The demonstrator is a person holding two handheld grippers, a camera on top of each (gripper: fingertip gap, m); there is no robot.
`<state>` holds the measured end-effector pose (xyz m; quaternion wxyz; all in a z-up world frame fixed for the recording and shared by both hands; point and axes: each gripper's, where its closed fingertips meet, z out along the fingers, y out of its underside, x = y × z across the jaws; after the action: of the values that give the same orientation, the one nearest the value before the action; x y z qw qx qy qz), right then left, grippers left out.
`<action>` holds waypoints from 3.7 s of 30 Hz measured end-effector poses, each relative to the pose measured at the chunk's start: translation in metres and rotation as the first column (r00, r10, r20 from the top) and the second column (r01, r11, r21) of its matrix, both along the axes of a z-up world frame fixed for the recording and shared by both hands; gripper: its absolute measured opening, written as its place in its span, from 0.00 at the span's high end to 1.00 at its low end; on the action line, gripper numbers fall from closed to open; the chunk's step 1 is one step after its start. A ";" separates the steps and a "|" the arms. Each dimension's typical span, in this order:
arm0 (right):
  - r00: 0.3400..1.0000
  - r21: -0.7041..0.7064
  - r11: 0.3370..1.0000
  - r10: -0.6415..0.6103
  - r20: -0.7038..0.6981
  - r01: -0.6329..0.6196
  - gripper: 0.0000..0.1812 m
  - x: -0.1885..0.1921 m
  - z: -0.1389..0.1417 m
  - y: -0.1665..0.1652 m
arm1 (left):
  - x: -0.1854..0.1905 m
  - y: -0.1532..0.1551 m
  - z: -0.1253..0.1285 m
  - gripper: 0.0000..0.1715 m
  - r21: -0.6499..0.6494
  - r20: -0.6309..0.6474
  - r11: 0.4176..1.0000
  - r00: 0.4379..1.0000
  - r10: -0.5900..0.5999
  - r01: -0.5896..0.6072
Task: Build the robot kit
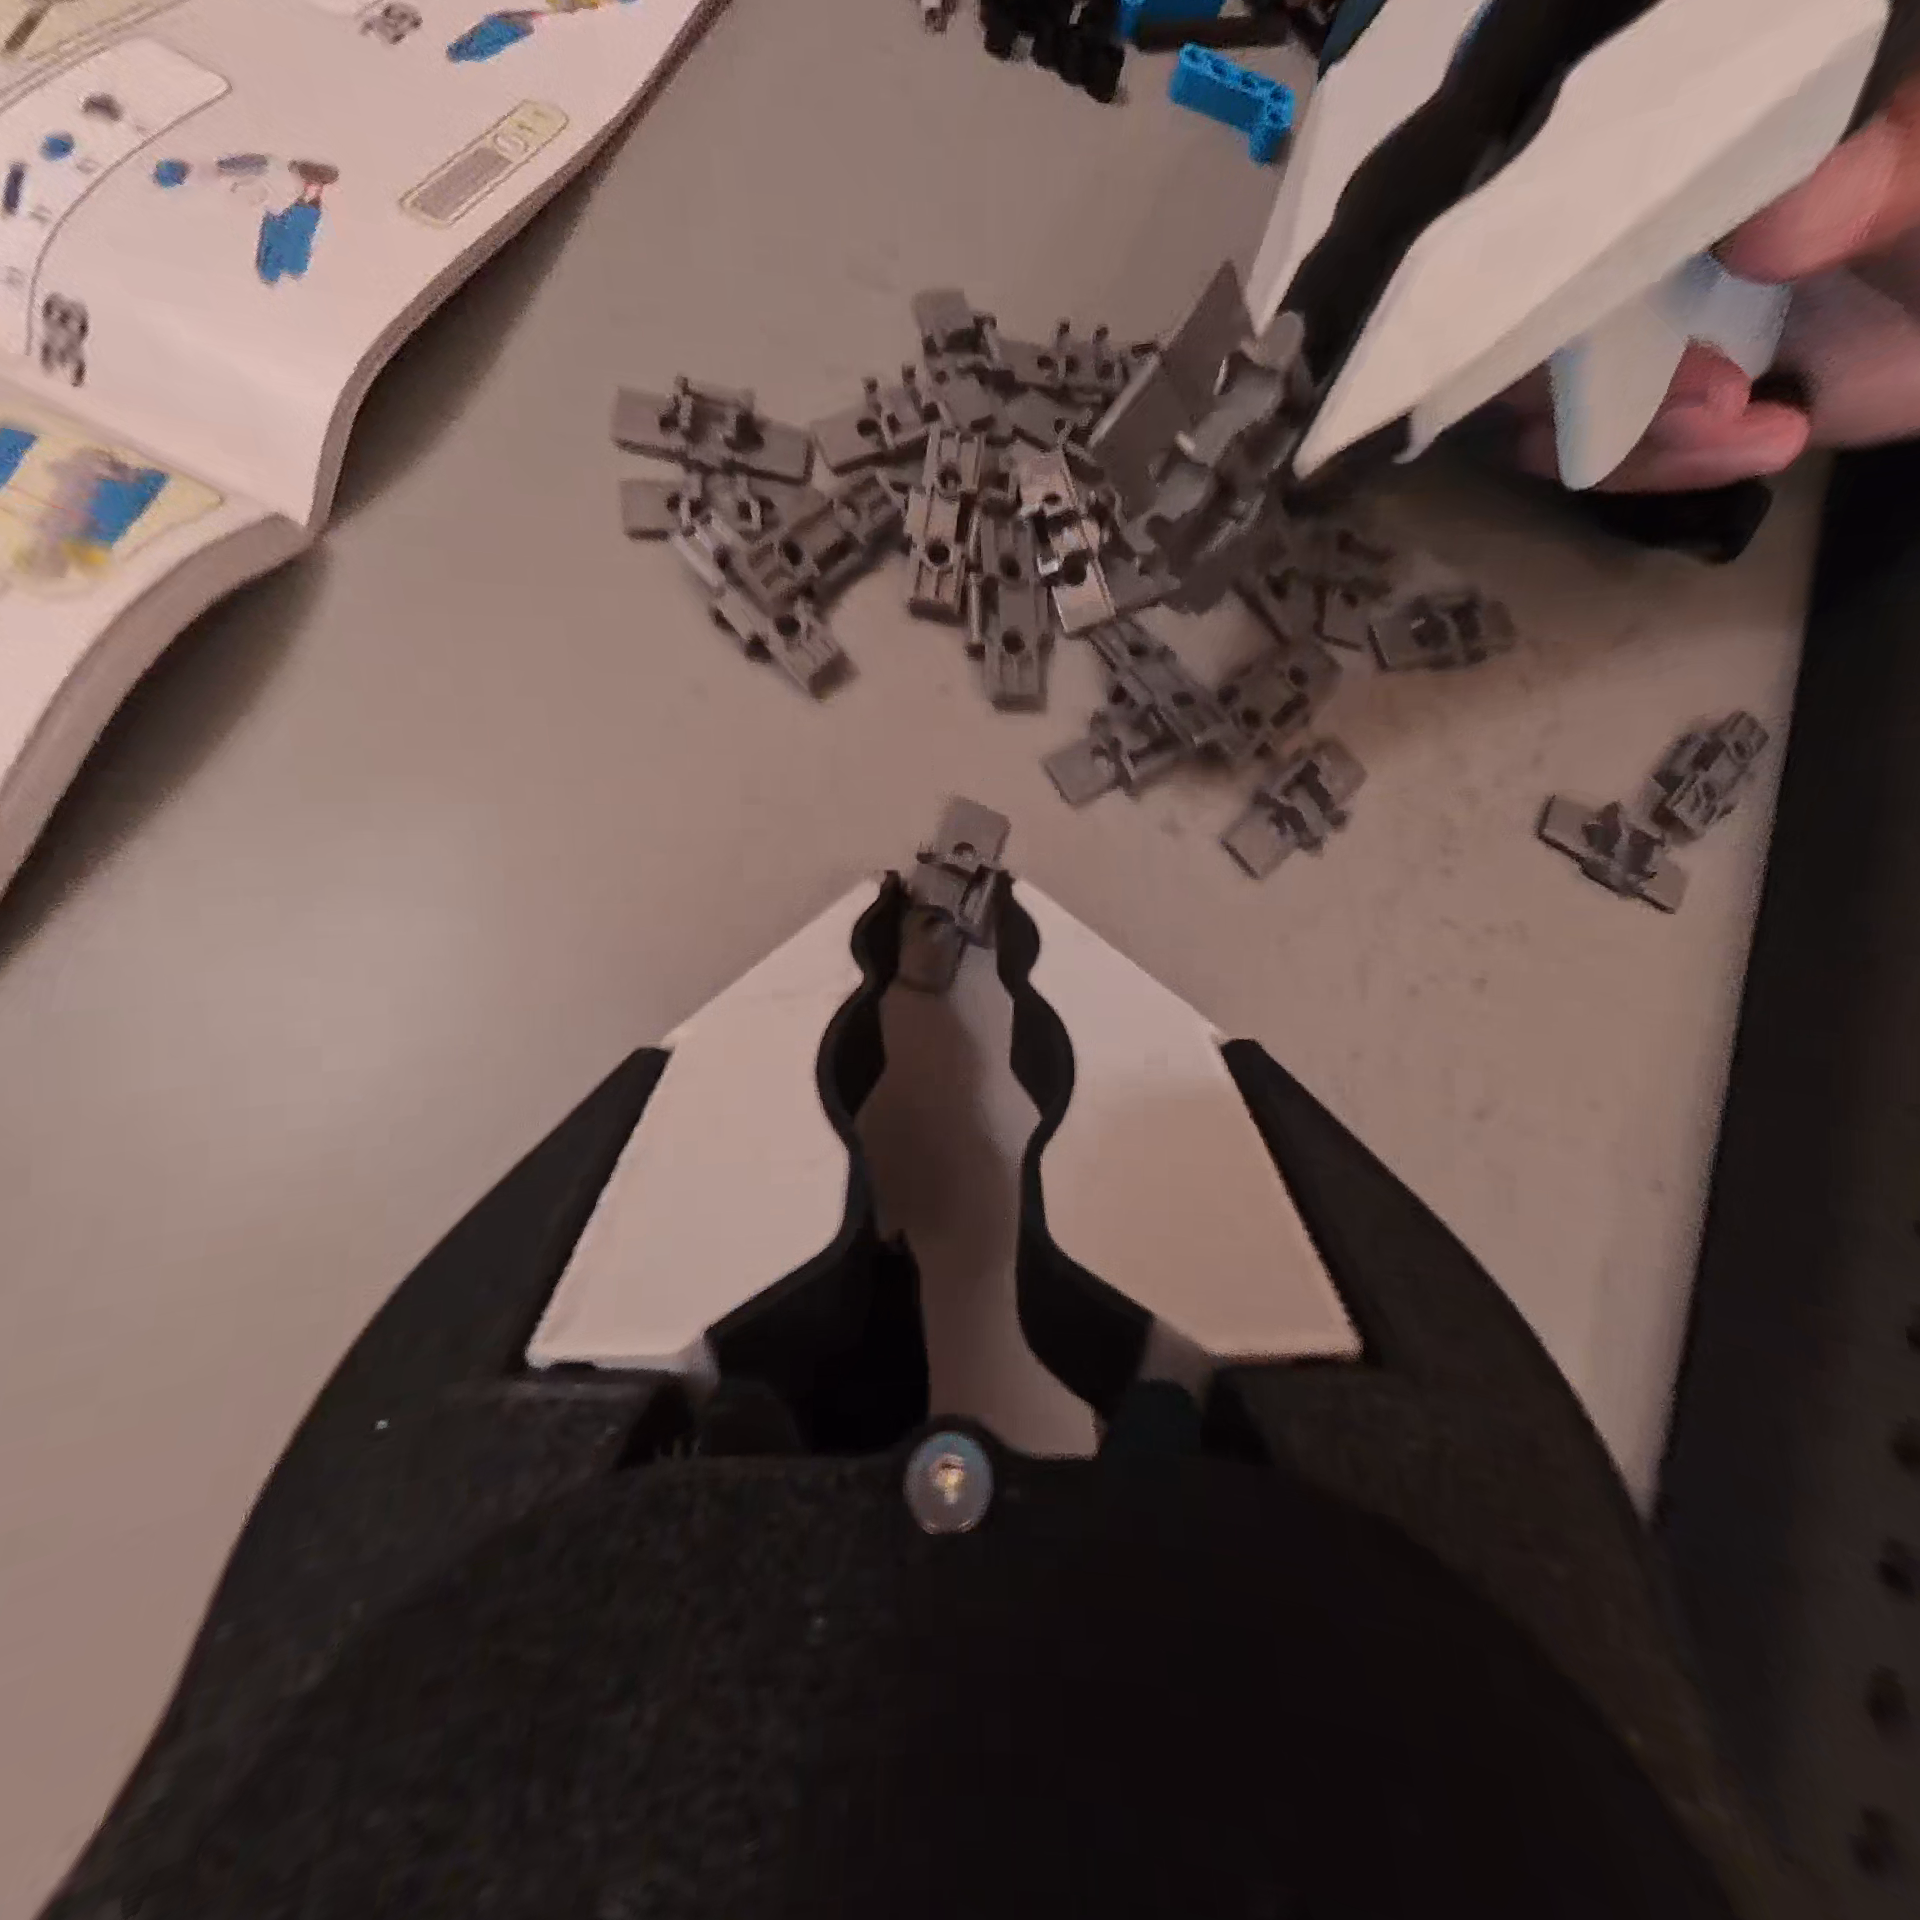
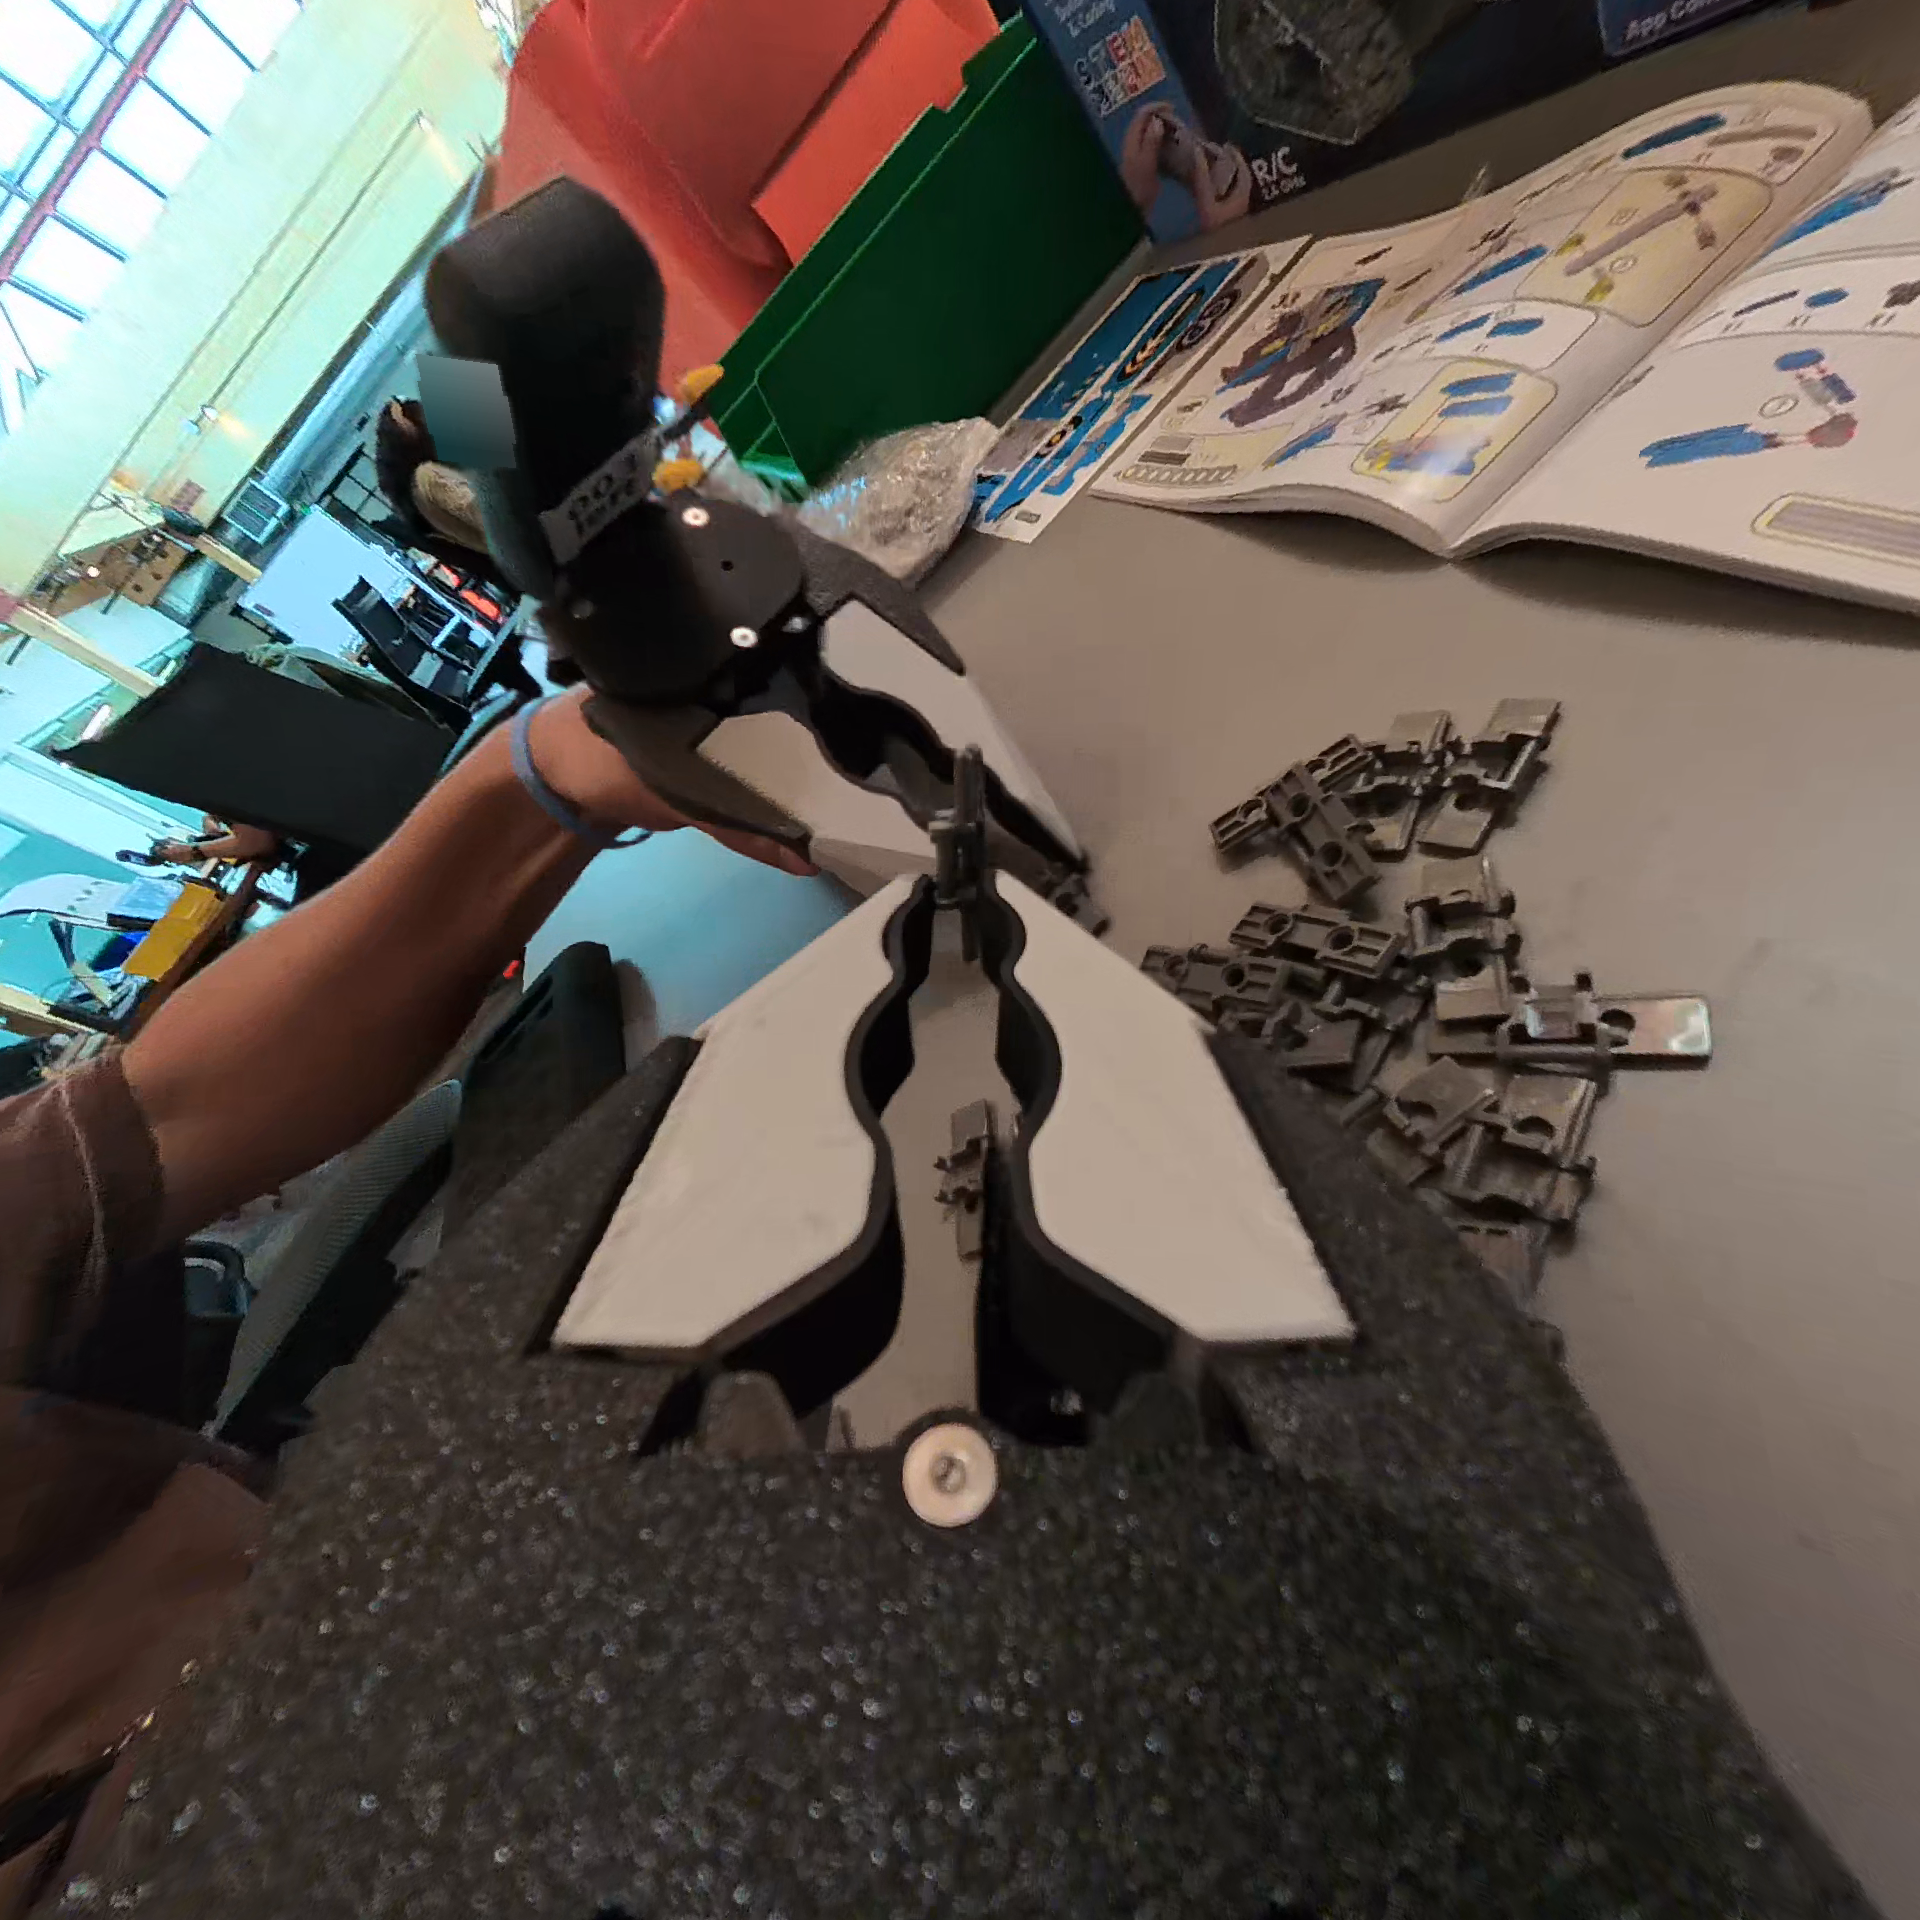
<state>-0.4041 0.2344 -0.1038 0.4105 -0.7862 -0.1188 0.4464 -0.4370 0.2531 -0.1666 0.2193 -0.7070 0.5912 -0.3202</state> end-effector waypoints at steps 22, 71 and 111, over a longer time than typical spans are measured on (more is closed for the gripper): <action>0.567 0.088 0.669 0.544 0.619 -0.738 0.84 -0.076 -0.031 -0.069 | -0.096 -0.050 0.027 0.90 -0.259 0.017 0.845 0.873 0.488 -0.468; 0.640 0.296 0.811 0.122 0.759 -0.505 0.95 -0.098 -0.041 -0.004 | -0.062 -0.042 0.056 0.87 -0.599 0.241 0.658 0.682 0.691 -0.455; 0.549 0.234 0.664 0.314 0.775 -0.710 0.82 -0.098 -0.042 -0.047 | -0.073 -0.057 0.017 0.95 -0.538 0.013 0.669 0.788 0.616 -0.514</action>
<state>-0.5020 0.1879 -0.1453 0.3782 -0.6718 -0.6107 0.1810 -0.5098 0.1961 -0.1501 0.1706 -0.8524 0.2116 -0.4468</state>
